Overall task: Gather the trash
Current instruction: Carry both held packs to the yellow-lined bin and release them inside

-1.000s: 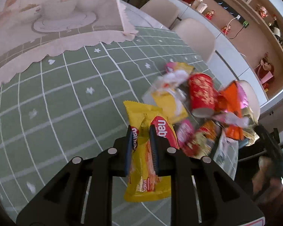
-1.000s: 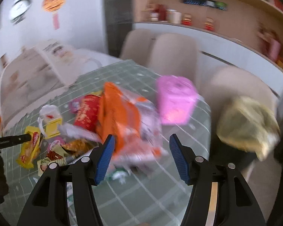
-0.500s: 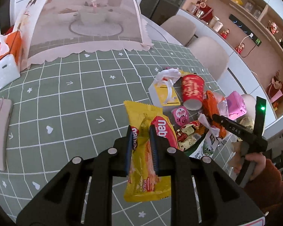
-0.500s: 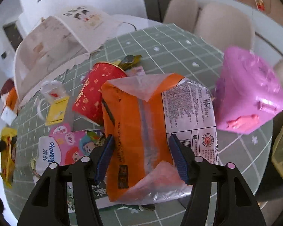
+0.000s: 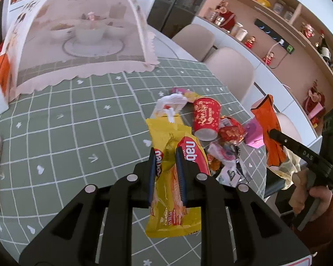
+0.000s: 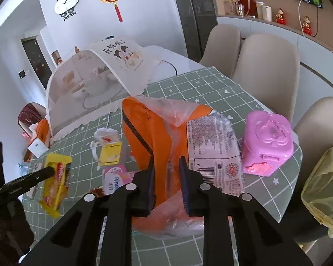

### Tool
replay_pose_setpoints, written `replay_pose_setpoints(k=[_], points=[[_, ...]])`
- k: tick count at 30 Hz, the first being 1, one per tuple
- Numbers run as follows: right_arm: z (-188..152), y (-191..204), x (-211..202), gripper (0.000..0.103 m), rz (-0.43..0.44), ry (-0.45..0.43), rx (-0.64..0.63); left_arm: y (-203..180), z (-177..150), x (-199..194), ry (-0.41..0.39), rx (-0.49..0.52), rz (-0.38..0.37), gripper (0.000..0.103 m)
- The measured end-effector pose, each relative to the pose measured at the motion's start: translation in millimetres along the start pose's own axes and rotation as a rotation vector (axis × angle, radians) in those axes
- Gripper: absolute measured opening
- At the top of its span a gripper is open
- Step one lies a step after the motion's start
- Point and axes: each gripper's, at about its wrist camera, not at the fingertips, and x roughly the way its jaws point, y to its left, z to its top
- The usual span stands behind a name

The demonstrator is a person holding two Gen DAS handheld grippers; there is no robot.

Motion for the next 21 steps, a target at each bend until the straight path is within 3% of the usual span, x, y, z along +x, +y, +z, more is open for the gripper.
replay_pose_setpoints(k=[6,11,17,21], points=[[-8,-11,-30,0.019,-0.022,-0.035,0.016,-25,15,6,0.001,0.051,-0.044,0.017],[-2,-34,-71,0.019,-0.062,-0.112,0.013,-70,37,14,-0.020,0.114,-0.109,0.017],[-2,-97,-124,0.019,-0.152,-0.197,0.051,-161,51,38,-0.023,0.219,-0.227,0.017],[-13,-154,-154,0.019,-0.218,-0.218,0.085,-238,44,71,0.025,0.304,-0.305,0.017]])
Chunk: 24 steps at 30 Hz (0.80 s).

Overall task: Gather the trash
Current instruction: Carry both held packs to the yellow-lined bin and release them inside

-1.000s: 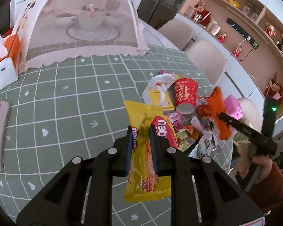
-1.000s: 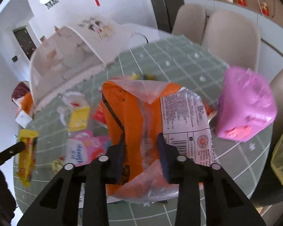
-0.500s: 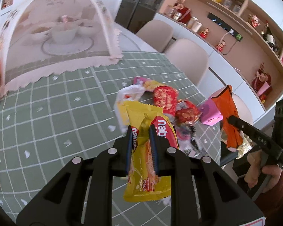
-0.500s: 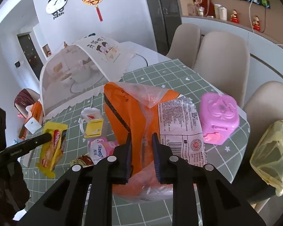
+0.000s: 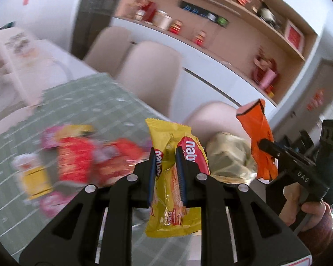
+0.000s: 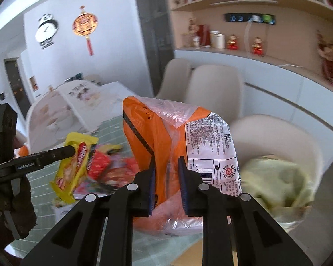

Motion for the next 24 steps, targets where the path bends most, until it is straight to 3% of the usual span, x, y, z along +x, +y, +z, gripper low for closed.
replay_pose_setpoints(k=[9,16,24], points=[[-8,-146,-32,0.019,-0.104,-0.030,0.100,-131,17,116,0.108,0.077,-0.116,0.017],[-24,-236,-26,0.019,-0.105,0.001,0.190,-196,16,209,0.214,0.060,-0.099,0.017],[-34,-283,-13,0.019,-0.088,-0.002,0.257,-229,3,282,0.339,0.115,-0.016,0.017]])
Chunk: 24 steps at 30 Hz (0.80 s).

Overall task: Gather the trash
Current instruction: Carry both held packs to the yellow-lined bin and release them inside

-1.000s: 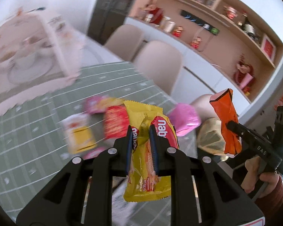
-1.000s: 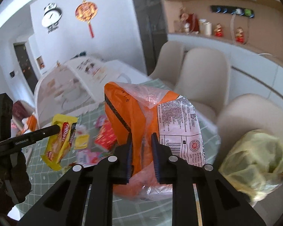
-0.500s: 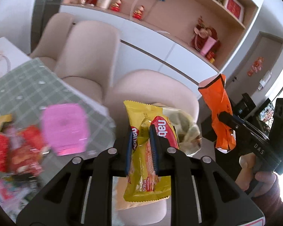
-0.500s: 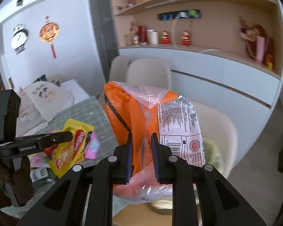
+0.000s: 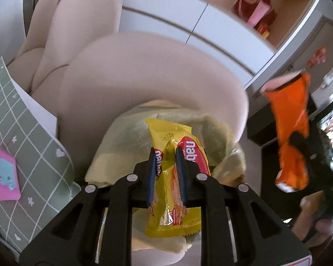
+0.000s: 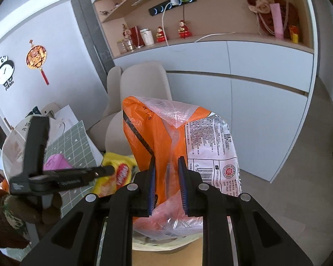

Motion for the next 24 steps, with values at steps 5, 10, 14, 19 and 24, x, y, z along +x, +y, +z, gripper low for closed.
replay_pose_setpoints(k=[5,10,14,19,24], points=[[1,-18,8,0.019,0.004,-0.008,0.040,-21,-4,33,0.100,0.077,0.085,0.017],[2,-28,16,0.019,0.003,-0.006,0.066,-35,-11,60,0.207,0.115,0.119,0.017],[2,-28,16,0.019,0.004,-0.007,0.069,-41,-15,74,0.246,0.135,0.130,0.017],[2,-28,20,0.019,0.009,-0.005,0.080,-35,-12,78,0.242,0.101,0.078,0.022],[2,-19,26,0.019,0.045,0.002,0.066,-10,-9,39,0.125,0.015,0.045,0.039]])
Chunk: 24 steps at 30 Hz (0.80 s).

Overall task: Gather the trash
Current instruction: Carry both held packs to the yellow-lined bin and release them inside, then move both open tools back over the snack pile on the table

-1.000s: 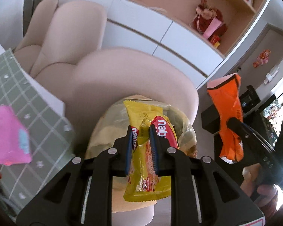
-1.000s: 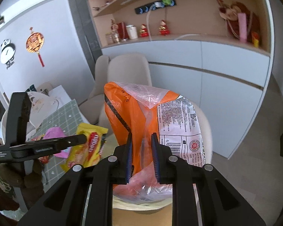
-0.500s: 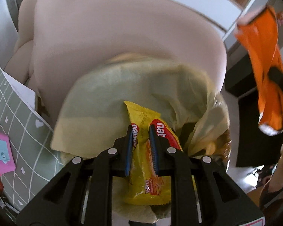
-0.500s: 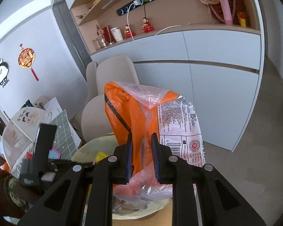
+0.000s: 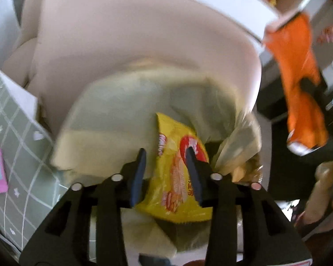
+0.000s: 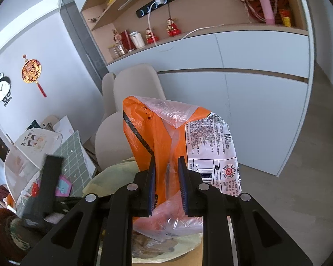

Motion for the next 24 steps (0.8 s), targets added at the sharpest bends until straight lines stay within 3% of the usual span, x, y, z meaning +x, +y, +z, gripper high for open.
replay_pose_setpoints(k=[5,7,9,15,24], points=[[3,31,14,0.019,0.075,0.023,-0.051,21,-7,-37,-0.079,-0.036,0.024,0.042],[1,45,25,0.019,0.109,0.054,-0.065,32,-16,-52,-0.099,-0.054,0.041,0.042],[-8,58,49,0.019,0.132,0.137,-0.073,42,-23,-61,-0.106,-0.076,0.054,0.042],[-47,76,109,0.019,0.082,0.358,-0.085,76,-40,-87,-0.111,-0.163,0.070,0.042],[-66,79,130,0.019,0.011,0.491,-0.117,96,-65,-103,-0.127,-0.237,0.088,0.042]])
